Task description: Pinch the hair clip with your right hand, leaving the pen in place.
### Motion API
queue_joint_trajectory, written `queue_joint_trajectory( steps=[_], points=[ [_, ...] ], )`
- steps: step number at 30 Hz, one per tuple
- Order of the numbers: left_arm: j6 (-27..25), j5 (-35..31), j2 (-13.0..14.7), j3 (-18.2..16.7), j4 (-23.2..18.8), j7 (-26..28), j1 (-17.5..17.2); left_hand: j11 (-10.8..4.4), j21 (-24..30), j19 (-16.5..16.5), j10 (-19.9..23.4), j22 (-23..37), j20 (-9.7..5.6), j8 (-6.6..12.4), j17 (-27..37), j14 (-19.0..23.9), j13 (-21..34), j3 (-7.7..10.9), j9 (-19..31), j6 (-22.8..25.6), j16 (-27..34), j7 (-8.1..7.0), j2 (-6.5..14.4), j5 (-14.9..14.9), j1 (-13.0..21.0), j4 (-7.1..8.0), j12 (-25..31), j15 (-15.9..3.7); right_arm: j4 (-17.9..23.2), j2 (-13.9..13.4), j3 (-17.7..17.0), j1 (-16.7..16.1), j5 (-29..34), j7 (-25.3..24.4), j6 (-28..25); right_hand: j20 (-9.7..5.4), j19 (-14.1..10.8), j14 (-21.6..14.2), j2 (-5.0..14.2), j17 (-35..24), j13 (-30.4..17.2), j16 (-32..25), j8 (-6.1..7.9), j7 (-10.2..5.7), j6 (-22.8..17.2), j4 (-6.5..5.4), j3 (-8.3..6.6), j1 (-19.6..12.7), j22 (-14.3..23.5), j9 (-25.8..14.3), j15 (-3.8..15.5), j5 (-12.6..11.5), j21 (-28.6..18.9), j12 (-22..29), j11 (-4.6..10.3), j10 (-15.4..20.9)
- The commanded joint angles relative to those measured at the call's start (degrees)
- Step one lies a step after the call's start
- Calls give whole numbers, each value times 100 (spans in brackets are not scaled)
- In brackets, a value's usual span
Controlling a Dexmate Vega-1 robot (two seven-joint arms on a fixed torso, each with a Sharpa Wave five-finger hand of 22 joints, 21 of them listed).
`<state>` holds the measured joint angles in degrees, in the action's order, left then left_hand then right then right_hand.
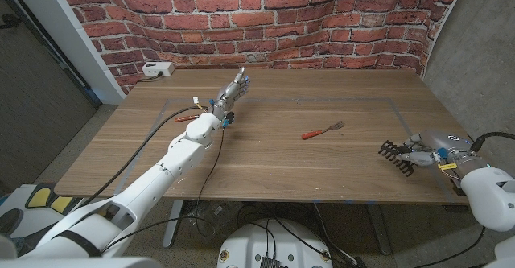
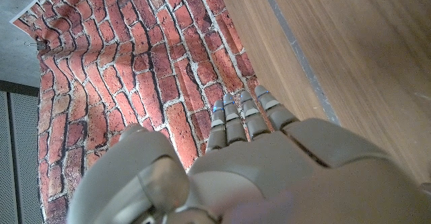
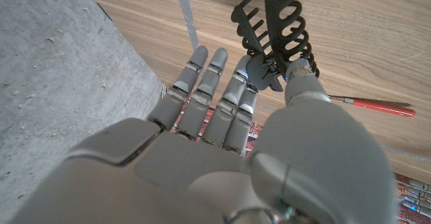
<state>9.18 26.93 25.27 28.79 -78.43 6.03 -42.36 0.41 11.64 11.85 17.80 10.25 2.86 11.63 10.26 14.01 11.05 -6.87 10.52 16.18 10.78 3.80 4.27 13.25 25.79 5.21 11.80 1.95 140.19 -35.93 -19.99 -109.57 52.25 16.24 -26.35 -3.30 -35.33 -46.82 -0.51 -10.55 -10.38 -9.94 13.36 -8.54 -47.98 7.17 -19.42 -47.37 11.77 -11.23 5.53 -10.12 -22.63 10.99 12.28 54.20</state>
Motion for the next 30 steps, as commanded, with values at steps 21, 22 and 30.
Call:
queue_joint_trajectory(
  steps=[21,22,30],
  points=[
    [-30,40,-8,6,12,-32,-6,5,10,-14,66,14,4,-14,25,-17,21,-47,33,44,1,4,57,-21,23,6,-11,-6,-168,-367,304,-100,362,338,-721,111,137,222,-115,-35,-25,-39,-141,-428,-178,-91,168,301,-3,-10,359,-52,53,-13,-22,-260],
    [-23,35,-13,10,26,-38,3,14,10,-13,66,14,4,-14,25,-17,21,-49,33,44,1,5,57,-21,24,6,-11,-14,-168,-398,322,-93,392,372,-759,116,143,226,-119,-36,-25,-41,-144,-428,-170,-95,174,313,-3,-11,349,-51,56,-14,-22,-270],
    [-13,32,-53,32,103,-64,57,7,11,-12,70,14,2,-14,25,-18,21,-55,33,45,1,5,58,-21,25,7,-9,-9,-106,-679,373,-65,649,701,-935,202,239,411,-186,-42,-31,-22,-203,-423,3,-131,259,467,-12,-19,295,-54,100,-28,-19,-457]
  ],
)
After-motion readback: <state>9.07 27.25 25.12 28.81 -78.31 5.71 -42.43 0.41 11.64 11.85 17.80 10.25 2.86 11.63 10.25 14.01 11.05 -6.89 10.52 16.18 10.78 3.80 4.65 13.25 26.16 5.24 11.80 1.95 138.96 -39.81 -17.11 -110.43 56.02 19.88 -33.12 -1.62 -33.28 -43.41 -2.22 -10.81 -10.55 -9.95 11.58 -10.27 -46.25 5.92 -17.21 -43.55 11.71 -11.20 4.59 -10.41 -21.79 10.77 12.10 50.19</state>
